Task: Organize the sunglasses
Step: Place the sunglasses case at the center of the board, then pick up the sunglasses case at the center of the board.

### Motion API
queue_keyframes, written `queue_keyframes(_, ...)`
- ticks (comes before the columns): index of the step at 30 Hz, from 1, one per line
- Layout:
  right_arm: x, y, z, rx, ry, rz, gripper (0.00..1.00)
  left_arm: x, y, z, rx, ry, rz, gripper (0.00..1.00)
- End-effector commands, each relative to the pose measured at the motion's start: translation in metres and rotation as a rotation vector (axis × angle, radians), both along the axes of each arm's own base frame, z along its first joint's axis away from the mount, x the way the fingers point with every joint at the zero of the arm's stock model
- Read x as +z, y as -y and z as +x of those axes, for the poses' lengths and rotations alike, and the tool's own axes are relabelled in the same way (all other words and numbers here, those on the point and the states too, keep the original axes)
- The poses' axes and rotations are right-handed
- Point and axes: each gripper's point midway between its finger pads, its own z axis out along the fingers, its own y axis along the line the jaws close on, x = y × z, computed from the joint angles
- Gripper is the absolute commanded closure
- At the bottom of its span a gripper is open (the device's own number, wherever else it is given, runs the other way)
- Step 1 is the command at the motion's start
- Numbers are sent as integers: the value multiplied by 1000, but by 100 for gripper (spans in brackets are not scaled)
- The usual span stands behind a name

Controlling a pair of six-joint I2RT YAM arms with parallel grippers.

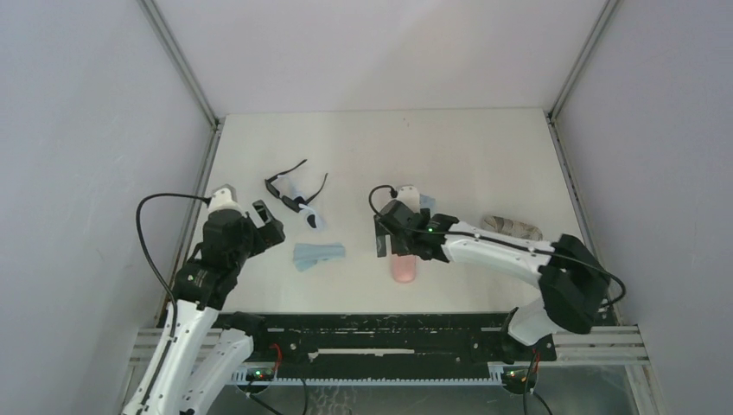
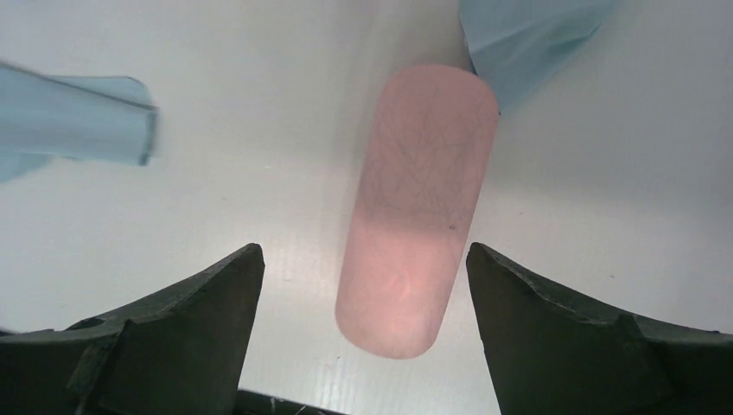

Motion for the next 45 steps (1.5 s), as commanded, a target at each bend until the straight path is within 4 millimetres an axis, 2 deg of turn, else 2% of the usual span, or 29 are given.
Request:
queue_keyframes(1, 46, -1, 8, 45, 153, 108, 14, 35, 16, 2, -61, 82, 67, 0)
queue_keyframes(2, 48, 6, 10, 31, 175, 113, 14, 36, 26, 2, -91, 91, 65, 0)
queue_keyframes(8, 53, 57, 24, -120, 251, 253, 14, 32, 113, 4, -327, 137, -6, 0)
queue_keyframes(13, 40, 99, 30, -208, 277, 457, 14, 19, 179, 11, -442, 94, 8, 0)
queue_keyframes(17, 24, 130, 28, -277, 250, 487, 15, 5, 239, 16, -549, 52, -4, 0)
queue_keyframes(20, 15, 139, 23, -297, 214, 511, 16, -8, 278, 17, -617, 13, -34, 0)
queue_keyframes(24, 6, 145, 17, -307, 190, 525, 17, -28, 315, 21, -675, -45, -35, 0)
queue_keyframes(28, -2, 151, 12, -309, 177, 507, 17, -48, 337, 25, -668, -115, -42, 1)
queue_keyframes(34, -1, 152, 10, -294, 180, 516, 18, -88, 349, 30, -624, -227, 36, 4)
queue_keyframes(45, -2, 156, 10, -302, 176, 514, 18, -120, 349, 34, -580, -293, 105, 10)
